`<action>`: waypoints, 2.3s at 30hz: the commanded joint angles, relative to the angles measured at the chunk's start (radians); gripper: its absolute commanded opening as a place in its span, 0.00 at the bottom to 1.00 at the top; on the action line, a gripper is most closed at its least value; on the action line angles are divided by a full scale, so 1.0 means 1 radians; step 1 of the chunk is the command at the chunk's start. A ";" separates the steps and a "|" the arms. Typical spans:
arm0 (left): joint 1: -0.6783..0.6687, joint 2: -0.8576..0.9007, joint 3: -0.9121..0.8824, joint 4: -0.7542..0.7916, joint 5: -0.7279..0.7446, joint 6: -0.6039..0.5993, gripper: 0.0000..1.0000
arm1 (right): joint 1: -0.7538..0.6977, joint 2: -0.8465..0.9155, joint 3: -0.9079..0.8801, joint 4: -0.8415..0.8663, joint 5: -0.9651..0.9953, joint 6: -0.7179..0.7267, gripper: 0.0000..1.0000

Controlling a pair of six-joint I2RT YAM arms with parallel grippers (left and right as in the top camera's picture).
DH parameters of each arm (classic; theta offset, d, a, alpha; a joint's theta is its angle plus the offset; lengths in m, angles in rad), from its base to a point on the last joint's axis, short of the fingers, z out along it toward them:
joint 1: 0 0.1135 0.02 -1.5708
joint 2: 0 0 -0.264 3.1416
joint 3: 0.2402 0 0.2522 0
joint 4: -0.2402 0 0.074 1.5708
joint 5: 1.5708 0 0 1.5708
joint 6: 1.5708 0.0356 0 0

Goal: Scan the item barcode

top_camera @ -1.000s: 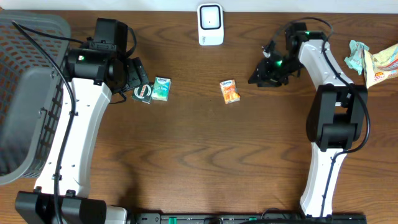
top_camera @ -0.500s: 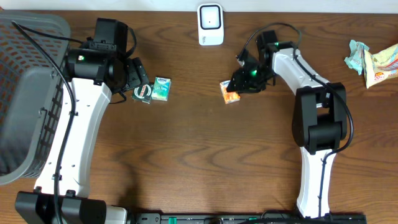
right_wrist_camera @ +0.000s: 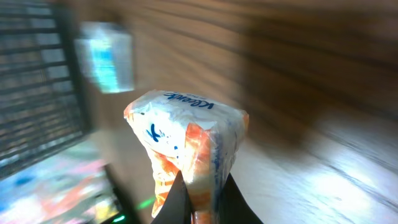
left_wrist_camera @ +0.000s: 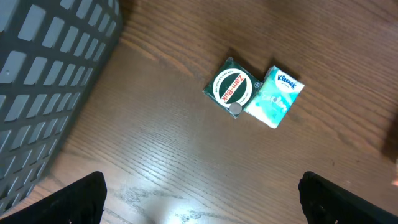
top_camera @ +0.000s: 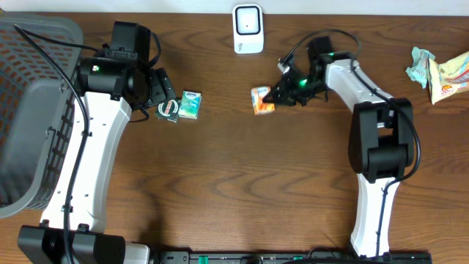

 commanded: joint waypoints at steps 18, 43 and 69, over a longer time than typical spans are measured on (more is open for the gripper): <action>0.002 0.003 0.009 -0.003 -0.009 -0.012 0.98 | 0.007 -0.060 0.030 0.659 -0.616 0.062 0.01; 0.002 0.003 0.009 -0.003 -0.009 -0.012 0.98 | 0.260 -0.062 0.040 0.407 1.021 -0.133 0.01; 0.002 0.003 0.009 -0.003 -0.009 -0.012 0.98 | 0.259 0.023 0.105 1.078 1.072 -0.833 0.01</action>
